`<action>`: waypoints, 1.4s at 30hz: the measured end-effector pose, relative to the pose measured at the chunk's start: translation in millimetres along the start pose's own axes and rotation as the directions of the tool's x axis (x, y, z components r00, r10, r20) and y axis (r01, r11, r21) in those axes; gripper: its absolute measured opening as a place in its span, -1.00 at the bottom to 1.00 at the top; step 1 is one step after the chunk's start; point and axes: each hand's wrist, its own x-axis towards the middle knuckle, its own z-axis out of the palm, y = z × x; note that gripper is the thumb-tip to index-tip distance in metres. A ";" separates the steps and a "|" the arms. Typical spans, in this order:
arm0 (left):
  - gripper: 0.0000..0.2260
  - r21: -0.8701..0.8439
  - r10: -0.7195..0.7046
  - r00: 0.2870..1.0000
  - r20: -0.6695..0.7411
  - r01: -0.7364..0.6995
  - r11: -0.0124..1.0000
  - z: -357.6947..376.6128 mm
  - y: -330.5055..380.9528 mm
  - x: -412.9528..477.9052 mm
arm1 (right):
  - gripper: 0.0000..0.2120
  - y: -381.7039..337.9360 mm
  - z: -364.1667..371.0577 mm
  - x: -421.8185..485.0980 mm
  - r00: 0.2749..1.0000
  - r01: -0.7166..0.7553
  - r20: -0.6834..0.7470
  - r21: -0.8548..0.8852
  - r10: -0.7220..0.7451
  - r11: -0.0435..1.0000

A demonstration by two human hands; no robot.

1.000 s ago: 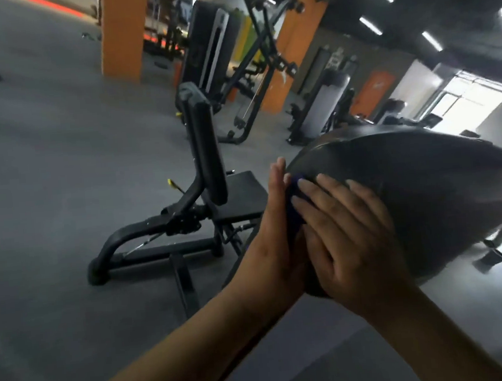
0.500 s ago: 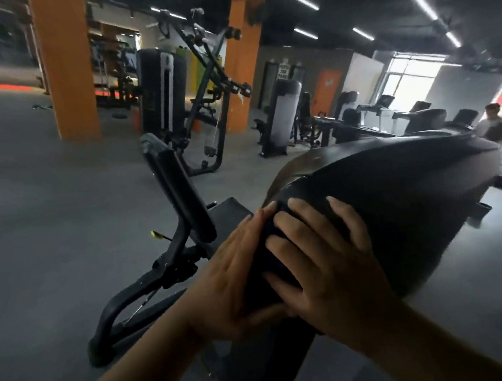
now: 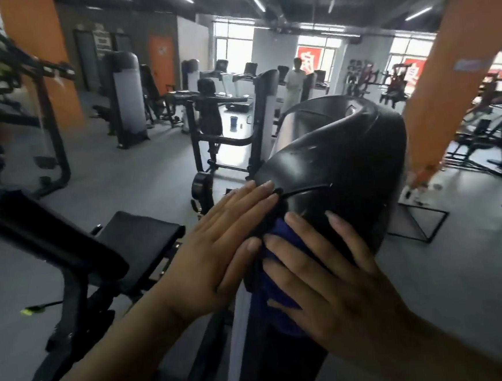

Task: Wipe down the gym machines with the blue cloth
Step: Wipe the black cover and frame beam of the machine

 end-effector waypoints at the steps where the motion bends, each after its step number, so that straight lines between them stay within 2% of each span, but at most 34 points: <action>1: -0.51 -0.012 0.020 1.000 0.006 -0.019 1.000 -0.6 -4.8 5.3 | -0.62 7.3 -7.2 8.6 1.000 -0.021 -0.004 -0.003 0.021 1.000; 5: -0.51 -0.072 0.065 0.998 0.006 -0.064 0.995 -1.3 -18.6 29.5 | -0.62 30.3 -25.2 39.9 0.984 -0.178 -0.026 0.011 0.179 0.984; 8: -0.52 -0.117 0.070 0.997 0.034 -0.066 0.991 -0.5 -27.5 39.8 | -0.53 7.4 -13.0 35.8 0.995 -0.049 0.084 -0.090 0.057 0.995; 10: -0.52 -0.123 0.089 0.994 0.060 -0.082 0.989 -2.4 -32.8 39.5 | -0.55 10.0 -15.8 34.6 0.991 0.051 0.127 -0.086 -0.039 0.995; 12: -0.52 -0.133 0.093 0.993 0.074 -0.082 0.988 -6.2 -35.5 38.3 | -0.58 28.4 -21.5 43.1 0.995 0.033 0.095 -0.048 -0.029 0.998; 15: -0.51 -0.131 0.104 0.991 0.080 -0.093 0.987 -11.0 -38.3 39.7 | -0.59 33.8 -18.6 44.6 0.996 -0.084 0.022 -0.015 0.085 0.996; 19: -0.52 -0.170 0.147 0.985 0.086 -0.131 0.977 -10.0 -47.7 41.9 | -0.65 -0.1 -2.9 32.2 0.984 0.117 0.142 -0.049 -0.109 0.992; 21: -0.53 -0.204 0.168 0.982 0.089 -0.147 0.968 -7.1 -56.3 42.2 | -0.68 3.6 -4.8 38.5 0.992 0.034 0.127 -0.034 -0.029 0.999; 24: -0.53 -0.228 0.248 0.964 0.095 -0.222 0.948 -4.7 -73.8 44.6 | -0.62 -4.6 -3.6 45.4 0.980 -0.180 0.066 -0.093 0.187 0.979; 29: -0.54 -0.292 0.376 0.922 0.088 -0.337 0.895 -3.9 -101.9 54.6 | -0.63 -43.5 1.0 58.9 0.954 -0.210 0.153 -0.269 0.257 0.940; 31: -0.53 -0.316 0.411 0.909 0.076 -0.369 0.874 -2.8 -108.3 56.7 | -0.60 -38.3 -5.1 68.5 0.919 -0.340 0.100 -0.295 0.382 0.893; 33: -0.53 -0.337 0.424 0.904 0.064 -0.380 0.861 -0.8 -111.2 56.2 | -0.67 -37.3 -6.9 73.9 0.850 -0.510 -0.023 -0.278 0.526 0.814; 35: -0.52 -0.379 0.406 0.911 0.068 -0.353 0.856 1.8 -112.5 53.3 | -0.74 -50.2 -1.7 79.0 0.780 -0.615 -0.074 -0.272 0.621 0.740; 40: -0.49 -0.473 0.370 0.927 0.058 -0.301 0.828 8.6 -107.8 41.7 | -0.65 -80.7 6.5 84.8 0.762 -0.559 0.109 -0.388 0.639 0.733; 42: -0.49 -0.478 0.354 0.934 0.050 -0.289 0.829 8.3 -105.5 43.0 | -0.64 -72.9 0.5 89.9 0.755 -0.559 0.107 -0.413 0.647 0.719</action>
